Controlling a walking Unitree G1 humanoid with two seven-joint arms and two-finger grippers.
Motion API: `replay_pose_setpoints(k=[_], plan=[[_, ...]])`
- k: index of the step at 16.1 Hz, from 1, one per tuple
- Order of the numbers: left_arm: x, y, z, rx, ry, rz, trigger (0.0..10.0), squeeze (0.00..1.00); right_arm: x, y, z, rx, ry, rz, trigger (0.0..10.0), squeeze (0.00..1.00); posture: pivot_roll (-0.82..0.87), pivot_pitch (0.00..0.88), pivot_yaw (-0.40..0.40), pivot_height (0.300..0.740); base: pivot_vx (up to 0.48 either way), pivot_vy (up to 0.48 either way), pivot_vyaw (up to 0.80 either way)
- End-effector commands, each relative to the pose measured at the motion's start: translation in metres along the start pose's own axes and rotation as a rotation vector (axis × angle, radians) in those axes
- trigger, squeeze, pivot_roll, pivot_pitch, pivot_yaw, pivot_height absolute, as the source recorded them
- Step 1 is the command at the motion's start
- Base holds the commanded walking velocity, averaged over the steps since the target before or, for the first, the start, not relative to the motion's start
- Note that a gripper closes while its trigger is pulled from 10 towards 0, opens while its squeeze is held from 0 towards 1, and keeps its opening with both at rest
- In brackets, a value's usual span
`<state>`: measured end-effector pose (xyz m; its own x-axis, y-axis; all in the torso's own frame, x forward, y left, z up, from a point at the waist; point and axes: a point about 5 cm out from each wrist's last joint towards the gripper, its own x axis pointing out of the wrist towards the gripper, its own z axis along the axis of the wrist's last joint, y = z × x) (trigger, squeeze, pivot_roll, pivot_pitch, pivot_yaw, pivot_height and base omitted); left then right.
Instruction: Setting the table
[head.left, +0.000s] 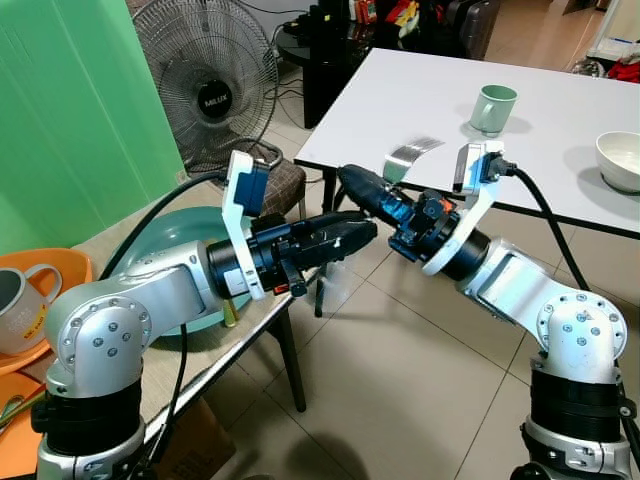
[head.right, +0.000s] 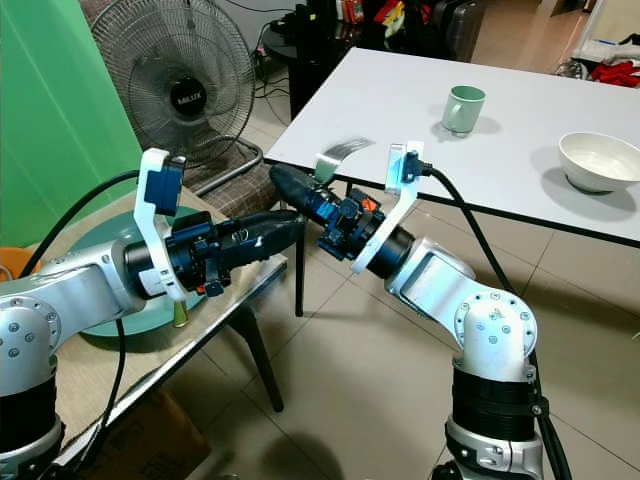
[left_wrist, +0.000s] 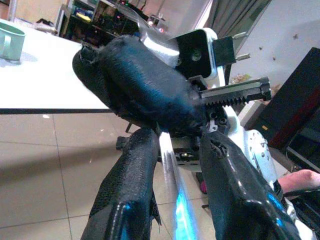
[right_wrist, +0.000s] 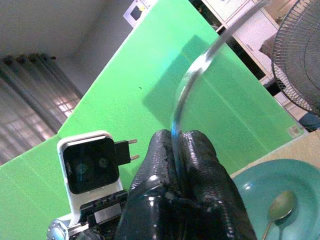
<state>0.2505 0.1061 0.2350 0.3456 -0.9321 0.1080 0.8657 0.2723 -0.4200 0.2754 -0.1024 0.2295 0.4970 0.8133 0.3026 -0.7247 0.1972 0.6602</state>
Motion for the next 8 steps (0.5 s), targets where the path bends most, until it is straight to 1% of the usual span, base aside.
replay_pose_setpoints(k=[1, 5, 6, 8], plan=[[0.000, -0.005, 0.002, 0.024, -0.001, -0.025, 10.0, 1.00, -0.003, -0.003, 0.001, 0.000, -0.014, -0.024, 0.0, 0.00, -0.07, 0.000, 0.054, 0.740, 0.000, 0.000, 0.00], [-0.012, -0.001, 0.000, 0.033, 0.000, 0.042, 10.0, 1.00, -0.010, -0.014, 0.013, -0.073, -0.057, -0.127, 0.0, 0.00, -0.06, 0.000, 0.053, 0.740, 0.000, 0.000, 0.00], [-0.019, 0.003, -0.001, 0.033, -0.005, 0.081, 10.0, 1.00, -0.016, -0.018, 0.016, -0.104, -0.059, -0.163, 0.0, 0.00, -0.06, 0.000, 0.054, 0.740, 0.000, 0.000, 0.00], [-0.029, 0.006, -0.001, 0.036, -0.016, 0.137, 10.0, 1.00, -0.024, -0.020, 0.020, -0.135, -0.068, -0.203, 0.0, 0.00, -0.06, 0.000, 0.050, 0.740, 0.000, 0.000, 0.00]])
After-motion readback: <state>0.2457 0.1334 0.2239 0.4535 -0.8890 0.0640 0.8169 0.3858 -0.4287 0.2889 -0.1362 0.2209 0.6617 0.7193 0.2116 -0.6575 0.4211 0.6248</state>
